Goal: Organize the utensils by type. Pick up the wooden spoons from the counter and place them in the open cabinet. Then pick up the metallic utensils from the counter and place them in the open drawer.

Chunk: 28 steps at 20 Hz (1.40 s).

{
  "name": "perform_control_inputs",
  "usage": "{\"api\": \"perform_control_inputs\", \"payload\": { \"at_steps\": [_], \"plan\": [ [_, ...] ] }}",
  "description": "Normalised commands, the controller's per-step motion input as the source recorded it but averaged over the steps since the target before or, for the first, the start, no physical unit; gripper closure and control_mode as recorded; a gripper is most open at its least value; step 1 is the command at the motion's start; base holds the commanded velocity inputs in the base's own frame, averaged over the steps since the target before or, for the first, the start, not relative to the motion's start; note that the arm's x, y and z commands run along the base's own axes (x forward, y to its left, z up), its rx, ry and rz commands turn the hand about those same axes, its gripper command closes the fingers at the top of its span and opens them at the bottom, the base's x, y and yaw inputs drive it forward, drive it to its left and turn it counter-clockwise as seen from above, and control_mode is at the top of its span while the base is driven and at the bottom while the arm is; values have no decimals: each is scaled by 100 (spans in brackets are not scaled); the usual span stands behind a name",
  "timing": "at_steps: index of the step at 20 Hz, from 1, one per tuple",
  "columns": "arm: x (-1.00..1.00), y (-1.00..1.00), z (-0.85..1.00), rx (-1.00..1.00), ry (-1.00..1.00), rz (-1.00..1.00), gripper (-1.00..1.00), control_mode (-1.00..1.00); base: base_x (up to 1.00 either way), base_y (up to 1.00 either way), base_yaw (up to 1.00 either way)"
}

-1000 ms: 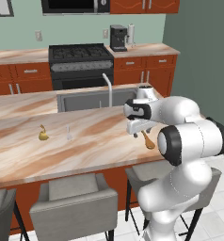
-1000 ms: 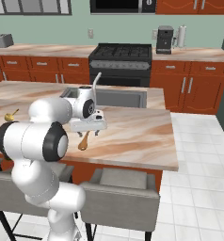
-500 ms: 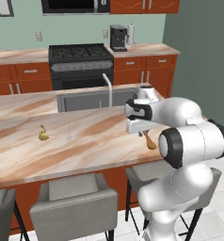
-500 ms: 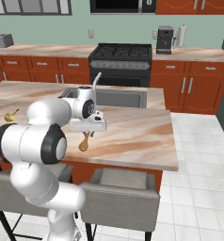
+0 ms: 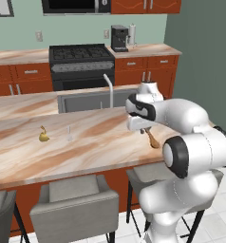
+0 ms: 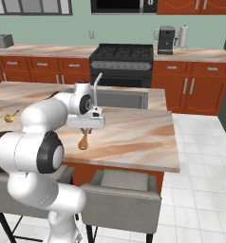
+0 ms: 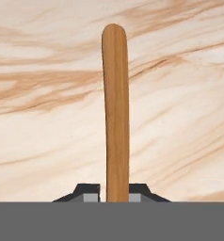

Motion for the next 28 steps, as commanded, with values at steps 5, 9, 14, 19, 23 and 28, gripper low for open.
{"api": "perform_control_inputs", "payload": {
  "at_steps": [5,9,14,19,23,28],
  "plan": [
    [0,34,58,0,0,2,100,-100,0,0,0],
    [-12,45,41,0,0,14,100,-100,0,0,0],
    [-25,62,19,0,0,27,100,-100,0,0,0],
    [-18,50,16,0,0,53,100,-100,0,0,0],
    [-8,27,28,-5,-2,67,100,-100,0,0,0],
    [-10,25,19,-13,0,79,100,-100,0,0,0]
  ]
}}
